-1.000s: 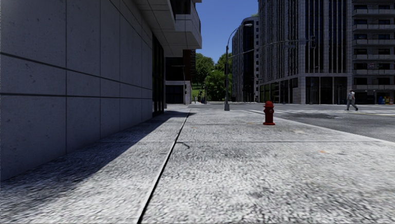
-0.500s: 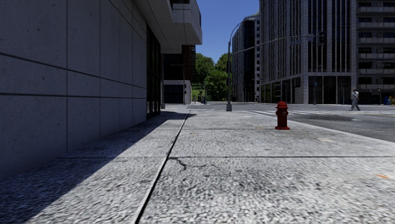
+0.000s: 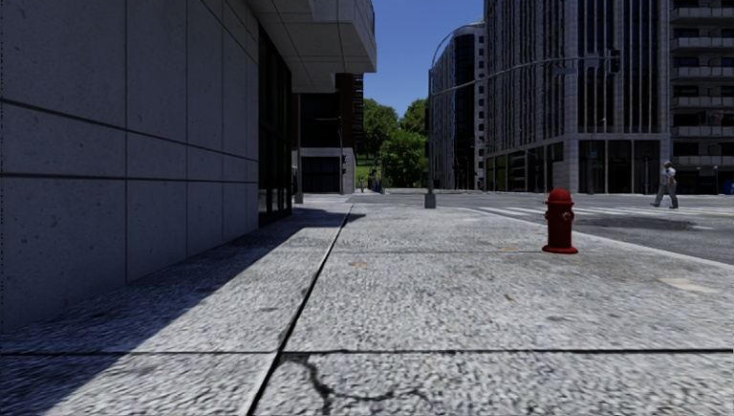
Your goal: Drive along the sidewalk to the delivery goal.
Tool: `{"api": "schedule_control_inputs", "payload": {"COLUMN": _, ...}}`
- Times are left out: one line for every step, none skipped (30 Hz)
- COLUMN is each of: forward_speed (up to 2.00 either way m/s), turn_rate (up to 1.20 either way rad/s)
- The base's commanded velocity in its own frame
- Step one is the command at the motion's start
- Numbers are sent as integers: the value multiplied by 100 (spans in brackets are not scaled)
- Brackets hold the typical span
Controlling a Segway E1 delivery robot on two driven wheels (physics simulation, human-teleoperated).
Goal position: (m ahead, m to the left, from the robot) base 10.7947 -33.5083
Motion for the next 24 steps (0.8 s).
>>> {"api": "schedule_control_inputs", "payload": {"forward_speed": 200, "turn_rate": 0}}
{"api": "schedule_control_inputs", "payload": {"forward_speed": 200, "turn_rate": 0}}
{"api": "schedule_control_inputs", "payload": {"forward_speed": 200, "turn_rate": 0}}
{"api": "schedule_control_inputs", "payload": {"forward_speed": 200, "turn_rate": 0}}
{"api": "schedule_control_inputs", "payload": {"forward_speed": 200, "turn_rate": 0}}
{"api": "schedule_control_inputs", "payload": {"forward_speed": 200, "turn_rate": 0}}
{"api": "schedule_control_inputs", "payload": {"forward_speed": 200, "turn_rate": 0}}
{"api": "schedule_control_inputs", "payload": {"forward_speed": 200, "turn_rate": 0}}
{"api": "schedule_control_inputs", "payload": {"forward_speed": 200, "turn_rate": 0}}
{"api": "schedule_control_inputs", "payload": {"forward_speed": 200, "turn_rate": 0}}
{"api": "schedule_control_inputs", "payload": {"forward_speed": 200, "turn_rate": 0}}
{"api": "schedule_control_inputs", "payload": {"forward_speed": 200, "turn_rate": 0}}
{"api": "schedule_control_inputs", "payload": {"forward_speed": 200, "turn_rate": 0}}
{"api": "schedule_control_inputs", "payload": {"forward_speed": 200, "turn_rate": 0}}
{"api": "schedule_control_inputs", "payload": {"forward_speed": 200, "turn_rate": 0}}
{"api": "schedule_control_inputs", "payload": {"forward_speed": 200, "turn_rate": 0}}
{"api": "schedule_control_inputs", "payload": {"forward_speed": 200, "turn_rate": 0}}
{"api": "schedule_control_inputs", "payload": {"forward_speed": 200, "turn_rate": 0}}
{"api": "schedule_control_inputs", "payload": {"forward_speed": 200, "turn_rate": 0}}
{"api": "schedule_control_inputs", "payload": {"forward_speed": 200, "turn_rate": 0}}
{"api": "schedule_control_inputs", "payload": {"forward_speed": 200, "turn_rate": 0}}
{"api": "schedule_control_inputs", "payload": {"forward_speed": 200, "turn_rate": 0}}
{"api": "schedule_control_inputs", "payload": {"forward_speed": 200, "turn_rate": 0}}
{"api": "schedule_control_inputs", "payload": {"forward_speed": 200, "turn_rate": 0}}
